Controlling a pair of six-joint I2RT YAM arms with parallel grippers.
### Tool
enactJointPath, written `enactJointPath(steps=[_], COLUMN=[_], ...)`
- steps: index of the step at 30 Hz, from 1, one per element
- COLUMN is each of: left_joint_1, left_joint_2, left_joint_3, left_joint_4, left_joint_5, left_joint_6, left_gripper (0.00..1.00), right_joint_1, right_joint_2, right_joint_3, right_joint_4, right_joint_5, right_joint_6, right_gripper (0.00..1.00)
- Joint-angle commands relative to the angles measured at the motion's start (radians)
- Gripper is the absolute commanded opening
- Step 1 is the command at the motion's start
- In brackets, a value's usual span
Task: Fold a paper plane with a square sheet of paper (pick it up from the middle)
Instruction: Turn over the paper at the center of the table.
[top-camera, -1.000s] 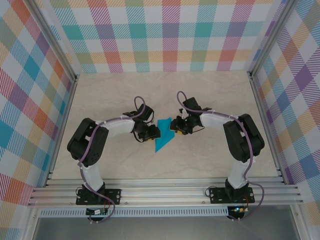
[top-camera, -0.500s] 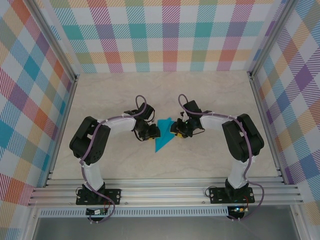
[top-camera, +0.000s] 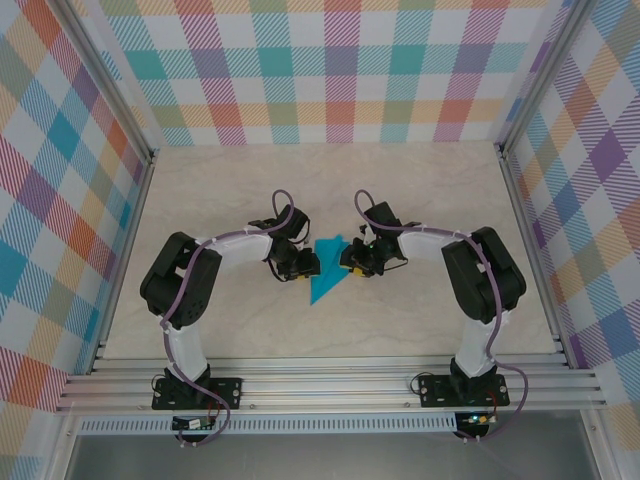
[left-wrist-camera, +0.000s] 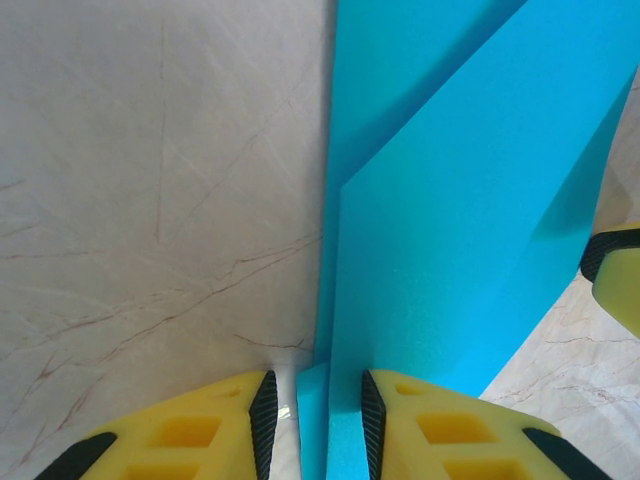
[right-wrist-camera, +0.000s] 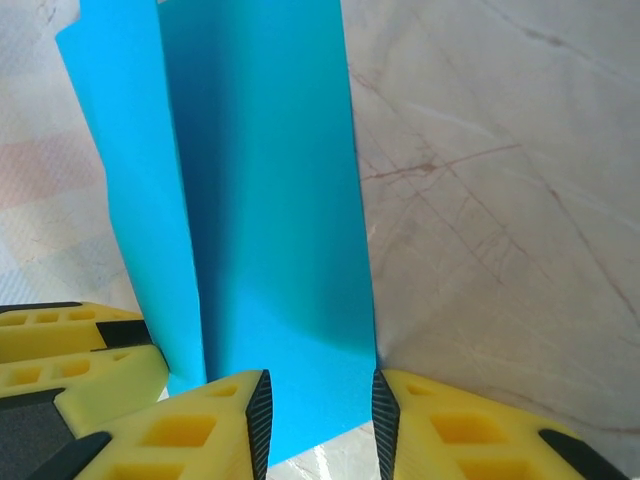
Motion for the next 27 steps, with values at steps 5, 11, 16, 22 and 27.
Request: enactJointPath(steps=[5,11,16,22,27], left_joint_1=[-0.002,-0.005,-0.007,-0.008,-0.008], left_joint_2=[0.044,0.047,0.053,0.062,0.057], left_joint_3=[0.013,0.018,0.02,0.024,0.024], left_joint_4=[-0.016,-0.014,-0.02,-0.024,-0.034], left_joint_5=[0.026,0.04,0.045,0.038,0.02], left_joint_6=[0.017,0.019,0.026,0.025,0.02], left_gripper=[0.3,0.31,0.31,0.29,0.26], right_joint_1=[0.009,0.023,0.045,0.052,0.052], right_joint_2=[-0.034,0.012,0.041,0.064,0.047], right_joint_3=[-0.022,-0.008,0.021,0.06,0.074], right_joint_4=[-0.004,-0.029,0.0,0.022,0.039], right_joint_5=[0.018,0.035,-0.007,-0.047,-0.04], right_joint_6=[0.001,0.008,0.013,0.035,0.034], right_gripper=[0.35,0.35,0.35,0.35,0.37])
